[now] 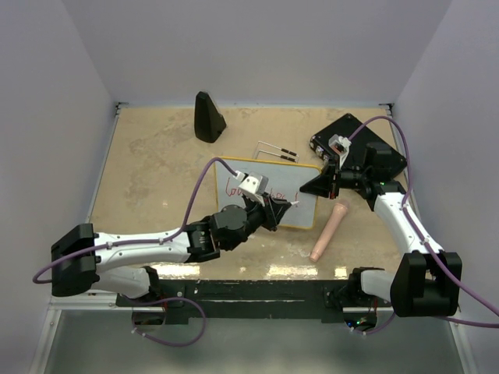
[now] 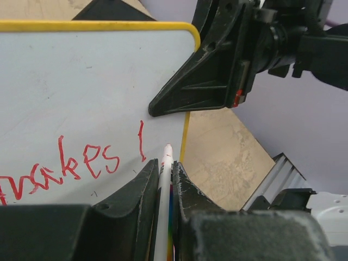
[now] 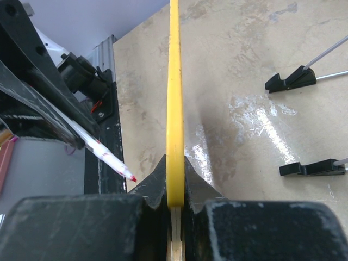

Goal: Write a sentence on the whiteboard

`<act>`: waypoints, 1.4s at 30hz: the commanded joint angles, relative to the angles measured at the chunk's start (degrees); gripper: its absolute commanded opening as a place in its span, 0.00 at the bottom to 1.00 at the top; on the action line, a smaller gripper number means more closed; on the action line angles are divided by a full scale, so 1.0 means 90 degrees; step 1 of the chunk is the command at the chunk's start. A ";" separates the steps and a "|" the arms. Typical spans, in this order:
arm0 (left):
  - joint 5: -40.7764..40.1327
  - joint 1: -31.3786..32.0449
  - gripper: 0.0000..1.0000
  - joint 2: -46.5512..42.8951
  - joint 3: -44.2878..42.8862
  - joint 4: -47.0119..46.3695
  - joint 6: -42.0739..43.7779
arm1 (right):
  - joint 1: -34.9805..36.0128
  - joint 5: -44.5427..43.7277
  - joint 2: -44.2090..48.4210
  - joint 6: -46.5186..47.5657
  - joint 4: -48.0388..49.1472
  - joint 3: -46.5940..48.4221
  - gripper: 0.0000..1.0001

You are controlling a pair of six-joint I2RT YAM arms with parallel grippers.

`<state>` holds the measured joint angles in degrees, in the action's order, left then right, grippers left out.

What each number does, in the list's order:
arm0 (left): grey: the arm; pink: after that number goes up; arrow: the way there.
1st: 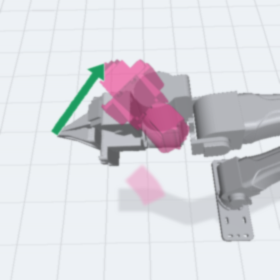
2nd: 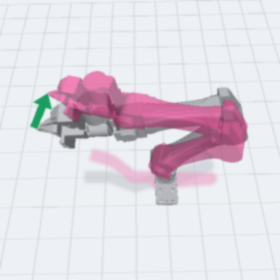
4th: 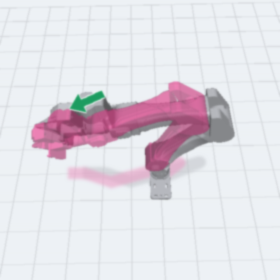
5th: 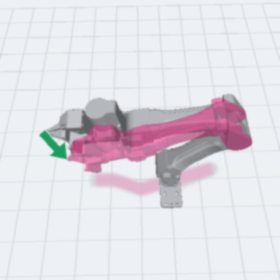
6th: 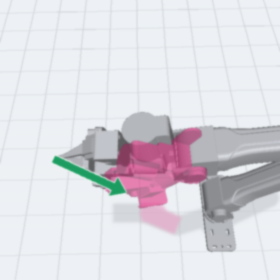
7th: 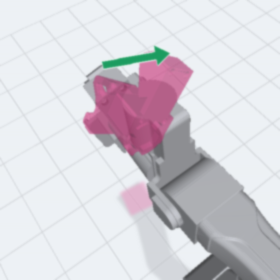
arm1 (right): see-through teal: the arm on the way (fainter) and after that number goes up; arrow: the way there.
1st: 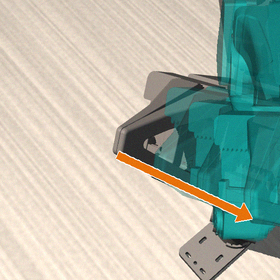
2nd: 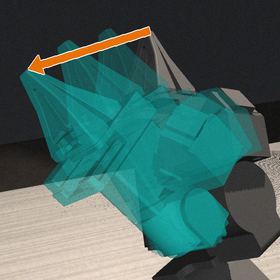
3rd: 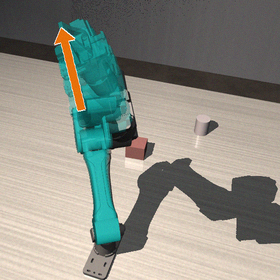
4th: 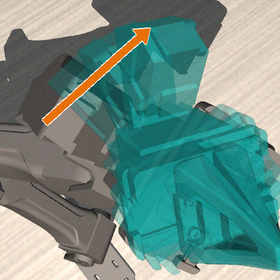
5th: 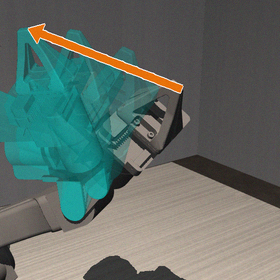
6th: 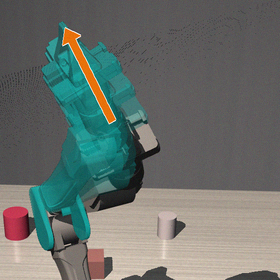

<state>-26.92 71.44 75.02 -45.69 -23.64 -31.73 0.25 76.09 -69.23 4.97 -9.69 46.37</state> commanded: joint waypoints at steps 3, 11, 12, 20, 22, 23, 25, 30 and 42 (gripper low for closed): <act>0.0295 0.0021 0.00 -0.0475 0.0223 -0.0655 0.0381 | -0.0008 0.0481 0.0192 0.0208 0.0092 0.0072 0.00; 0.0471 0.0031 0.00 -0.0719 0.0584 -0.1123 0.0253 | -0.0008 0.0392 0.0212 0.0580 -0.0261 0.0150 0.00; 0.0471 0.0031 0.00 -0.0757 0.0594 -0.1104 0.0302 | -0.0018 0.0412 0.0202 0.0590 -0.0270 0.0151 0.00; 0.0393 0.0041 0.00 -0.0807 0.0488 -0.1075 0.0605 | -0.0008 0.0402 0.0261 0.0571 -0.0232 0.0102 0.00; 0.0393 0.0041 0.00 -0.0700 0.0468 -0.1104 0.0595 | -0.0008 0.0412 0.0251 0.0551 -0.0193 0.0092 0.00; 0.0403 0.0031 0.00 -0.0661 0.0448 -0.1123 0.0595 | -0.0008 0.0461 0.0222 0.0522 -0.0183 0.0102 0.00; 0.0432 0.0031 0.00 -0.0524 0.0399 -0.1104 0.0615 | -0.0008 0.0480 0.0231 0.0522 -0.0192 0.0102 0.00; 0.0286 0.0041 0.00 -0.0309 0.0399 -0.1260 0.0731 | -0.0008 0.0558 0.0271 0.0356 -0.0007 0.0043 0.00; -0.0202 0.0060 0.00 0.0218 0.0341 -0.1797 0.0957 | -0.0018 0.0568 0.0251 0.0287 0.0100 0.0024 0.00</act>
<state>-26.09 71.50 76.07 -40.60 -34.41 -24.16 0.25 76.09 -69.21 8.60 -12.10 46.37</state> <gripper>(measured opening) 0.182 0.056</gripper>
